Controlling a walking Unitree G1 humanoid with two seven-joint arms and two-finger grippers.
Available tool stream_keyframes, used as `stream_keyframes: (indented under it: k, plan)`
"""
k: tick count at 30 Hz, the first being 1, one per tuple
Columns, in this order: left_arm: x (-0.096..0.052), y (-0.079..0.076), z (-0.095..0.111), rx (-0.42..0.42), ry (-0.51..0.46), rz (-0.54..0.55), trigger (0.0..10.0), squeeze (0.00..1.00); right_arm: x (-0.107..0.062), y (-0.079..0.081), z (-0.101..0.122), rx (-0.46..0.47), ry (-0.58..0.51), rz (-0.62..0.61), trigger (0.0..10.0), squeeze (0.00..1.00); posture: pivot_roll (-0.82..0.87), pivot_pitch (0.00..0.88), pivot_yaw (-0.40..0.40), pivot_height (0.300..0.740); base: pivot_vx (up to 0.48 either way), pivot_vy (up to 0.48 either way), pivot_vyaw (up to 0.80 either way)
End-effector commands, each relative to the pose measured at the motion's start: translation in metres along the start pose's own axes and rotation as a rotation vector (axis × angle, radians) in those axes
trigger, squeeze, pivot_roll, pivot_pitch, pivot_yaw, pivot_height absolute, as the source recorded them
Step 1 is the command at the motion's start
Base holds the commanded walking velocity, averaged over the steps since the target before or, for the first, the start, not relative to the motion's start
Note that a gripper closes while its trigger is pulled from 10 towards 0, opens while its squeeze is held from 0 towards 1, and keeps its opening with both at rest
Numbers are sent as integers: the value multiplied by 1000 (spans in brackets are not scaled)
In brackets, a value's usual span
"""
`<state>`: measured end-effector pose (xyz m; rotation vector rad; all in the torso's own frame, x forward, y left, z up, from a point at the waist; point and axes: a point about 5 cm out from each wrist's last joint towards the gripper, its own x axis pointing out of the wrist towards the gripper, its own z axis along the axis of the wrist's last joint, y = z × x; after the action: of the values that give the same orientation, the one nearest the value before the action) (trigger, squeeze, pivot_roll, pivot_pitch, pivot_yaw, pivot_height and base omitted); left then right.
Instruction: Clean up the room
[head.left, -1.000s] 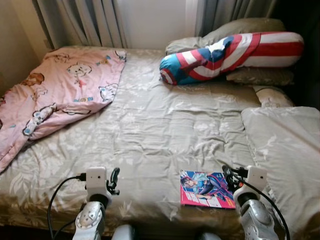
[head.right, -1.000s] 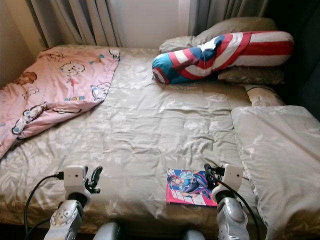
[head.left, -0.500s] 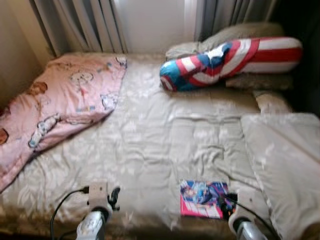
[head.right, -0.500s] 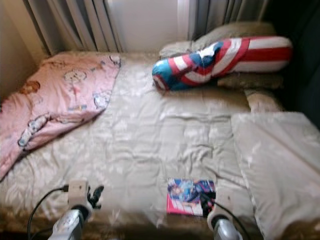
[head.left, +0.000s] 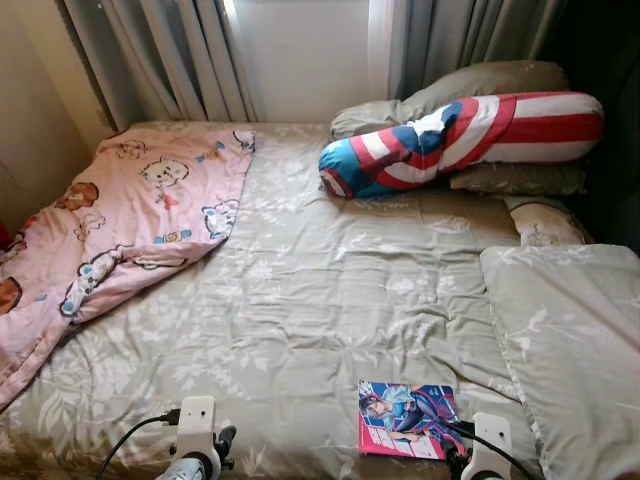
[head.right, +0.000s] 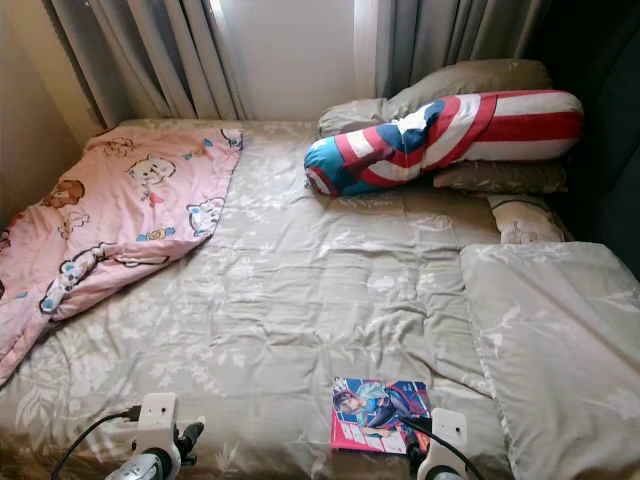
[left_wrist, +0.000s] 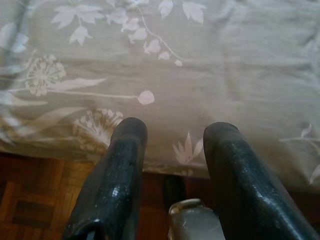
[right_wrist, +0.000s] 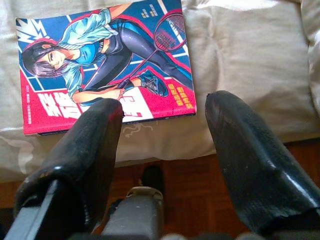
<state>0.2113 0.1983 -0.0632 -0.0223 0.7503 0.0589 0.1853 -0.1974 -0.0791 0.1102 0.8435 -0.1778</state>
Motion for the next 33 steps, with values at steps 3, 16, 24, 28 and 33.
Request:
stream_keyframes:
  k: [3, 16, 24, 28, 33]
  plan:
    - [-4, 9, -12, -11, 44, 44, 10000, 0, -1, 2, -6, -68, 25, 23, 10000, 0, -76, 0, 22, 740, 0, 0, 0]
    - [-10, 19, -29, -106, 105, 92, 10000, 0, -6, -9, -22, -152, 95, 37, 10000, 0, -77, 0, 17, 740, 0, 0, 0]
    - [-11, 23, -30, -106, 113, 103, 10000, 0, -7, -8, -27, -153, 122, 44, 10000, 0, -66, 0, 22, 740, 0, 0, 0]
    - [-12, 25, -32, -105, 122, 108, 10000, 0, -9, -13, -32, -165, 138, 39, 10000, 0, -59, 0, 25, 740, 0, 0, 0]
    - [-13, 25, -33, -117, 120, 104, 10000, 0, -12, -23, -35, -178, 140, 24, 10000, 0, -53, 0, 25, 740, 0, 0, 525]
